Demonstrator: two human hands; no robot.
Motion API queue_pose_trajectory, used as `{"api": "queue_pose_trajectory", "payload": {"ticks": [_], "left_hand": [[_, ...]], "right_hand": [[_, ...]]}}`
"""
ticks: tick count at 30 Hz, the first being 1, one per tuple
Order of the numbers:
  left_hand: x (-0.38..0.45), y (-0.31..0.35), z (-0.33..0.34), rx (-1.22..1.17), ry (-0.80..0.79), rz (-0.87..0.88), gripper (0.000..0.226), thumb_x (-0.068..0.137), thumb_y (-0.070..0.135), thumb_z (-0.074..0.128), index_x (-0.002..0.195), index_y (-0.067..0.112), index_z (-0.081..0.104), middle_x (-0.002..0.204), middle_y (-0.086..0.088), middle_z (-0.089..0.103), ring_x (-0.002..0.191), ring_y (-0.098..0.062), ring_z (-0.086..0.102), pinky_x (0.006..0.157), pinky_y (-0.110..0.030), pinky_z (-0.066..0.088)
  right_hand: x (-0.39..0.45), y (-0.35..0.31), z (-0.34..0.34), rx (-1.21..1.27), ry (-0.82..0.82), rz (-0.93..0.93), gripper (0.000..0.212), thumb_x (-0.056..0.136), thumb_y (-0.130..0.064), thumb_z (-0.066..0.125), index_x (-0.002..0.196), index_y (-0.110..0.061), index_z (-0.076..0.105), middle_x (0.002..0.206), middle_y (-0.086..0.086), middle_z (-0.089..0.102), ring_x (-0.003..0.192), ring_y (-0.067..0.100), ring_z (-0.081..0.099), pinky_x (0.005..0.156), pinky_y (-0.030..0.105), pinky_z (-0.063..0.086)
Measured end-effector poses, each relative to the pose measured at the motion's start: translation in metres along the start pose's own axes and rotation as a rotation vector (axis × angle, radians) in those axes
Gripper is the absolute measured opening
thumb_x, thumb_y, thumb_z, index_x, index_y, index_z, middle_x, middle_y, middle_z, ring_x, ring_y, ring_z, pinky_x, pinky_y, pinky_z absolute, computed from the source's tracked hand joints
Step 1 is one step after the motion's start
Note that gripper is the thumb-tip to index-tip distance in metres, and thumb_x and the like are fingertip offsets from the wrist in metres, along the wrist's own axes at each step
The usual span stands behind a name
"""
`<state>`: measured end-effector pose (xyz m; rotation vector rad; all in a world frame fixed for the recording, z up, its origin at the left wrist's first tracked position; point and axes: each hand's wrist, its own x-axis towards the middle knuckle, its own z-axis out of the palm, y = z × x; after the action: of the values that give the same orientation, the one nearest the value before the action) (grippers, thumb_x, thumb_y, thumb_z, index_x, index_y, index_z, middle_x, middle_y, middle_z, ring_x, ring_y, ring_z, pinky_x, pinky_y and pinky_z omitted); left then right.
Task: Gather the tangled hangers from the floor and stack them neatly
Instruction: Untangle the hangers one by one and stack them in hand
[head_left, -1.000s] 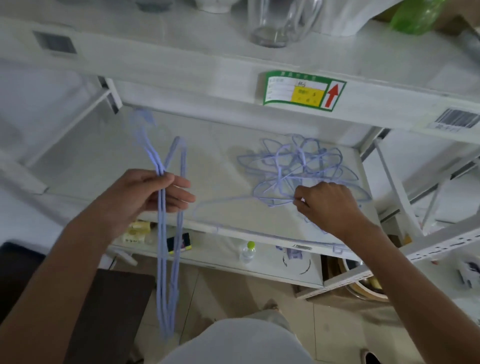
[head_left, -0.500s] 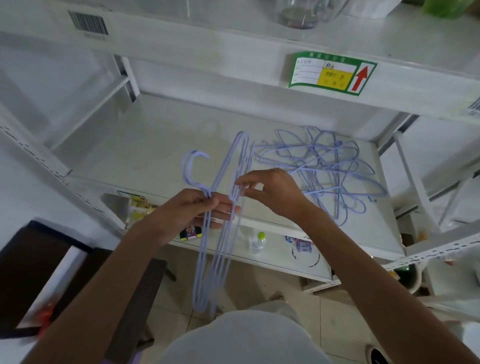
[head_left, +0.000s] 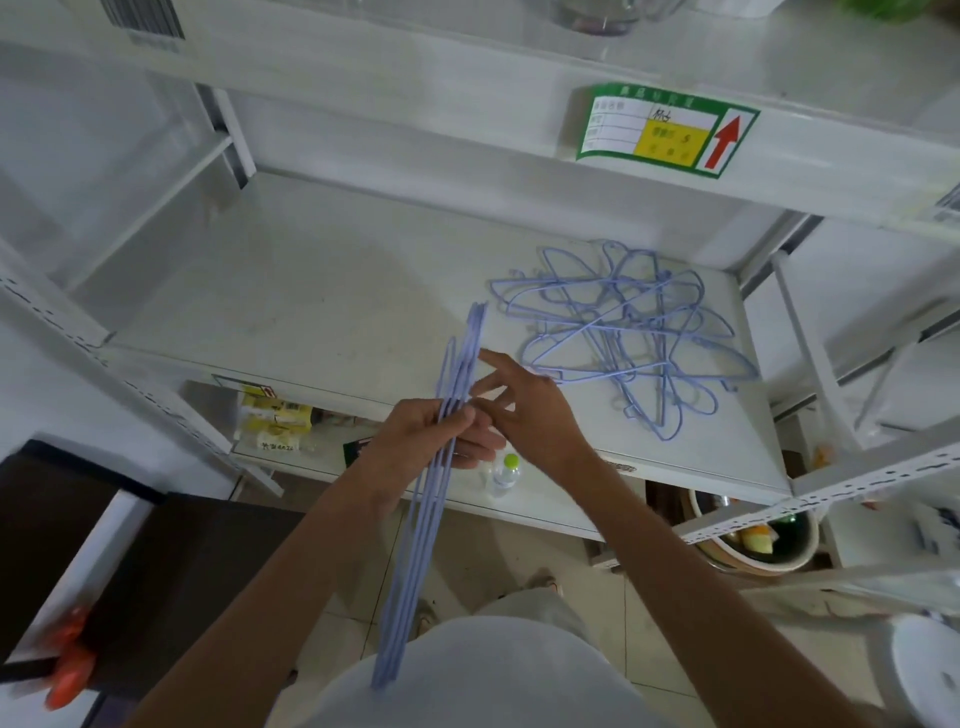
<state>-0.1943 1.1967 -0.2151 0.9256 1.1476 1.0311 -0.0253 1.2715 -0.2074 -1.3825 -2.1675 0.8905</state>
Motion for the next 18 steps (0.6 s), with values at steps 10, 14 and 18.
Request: {"api": "queue_pose_trajectory", "payload": {"ticks": [10, 14, 18], "left_hand": [[0.022, 0.020, 0.017, -0.059, 0.077, 0.163, 0.032, 0.112, 0.021, 0.042, 0.110, 0.010, 0.072, 0.091, -0.007, 0.083, 0.069, -0.016, 0.077, 0.062, -0.023, 0.060], [0.046, 0.041, 0.000, 0.020, -0.098, -0.018, 0.032, 0.110, 0.023, 0.048, 0.113, 0.004, 0.073, 0.104, -0.012, 0.082, 0.088, -0.023, 0.080, 0.072, -0.026, 0.062], [0.066, 0.047, -0.015, -0.107, -0.261, -0.238, 0.028, 0.101, 0.019, 0.058, 0.117, 0.001, 0.073, 0.119, -0.021, 0.077, 0.107, -0.031, 0.077, 0.081, -0.033, 0.064]], "right_hand": [[-0.122, -0.060, 0.046, 0.965, -0.375, 0.493, 0.029, 0.109, -0.020, 0.048, 0.108, 0.002, 0.066, 0.083, 0.011, 0.075, 0.072, 0.015, 0.075, 0.072, 0.025, 0.061], [-0.132, -0.047, 0.053, 0.896, -0.325, 0.405, 0.036, 0.111, -0.012, 0.042, 0.104, 0.017, 0.063, 0.063, -0.004, 0.071, 0.058, 0.003, 0.069, 0.067, 0.014, 0.054], [-0.139, -0.021, 0.048, 0.854, -0.295, 0.432, 0.034, 0.111, -0.013, 0.043, 0.108, 0.013, 0.065, 0.075, 0.001, 0.079, 0.074, 0.007, 0.074, 0.081, 0.021, 0.057]]}}
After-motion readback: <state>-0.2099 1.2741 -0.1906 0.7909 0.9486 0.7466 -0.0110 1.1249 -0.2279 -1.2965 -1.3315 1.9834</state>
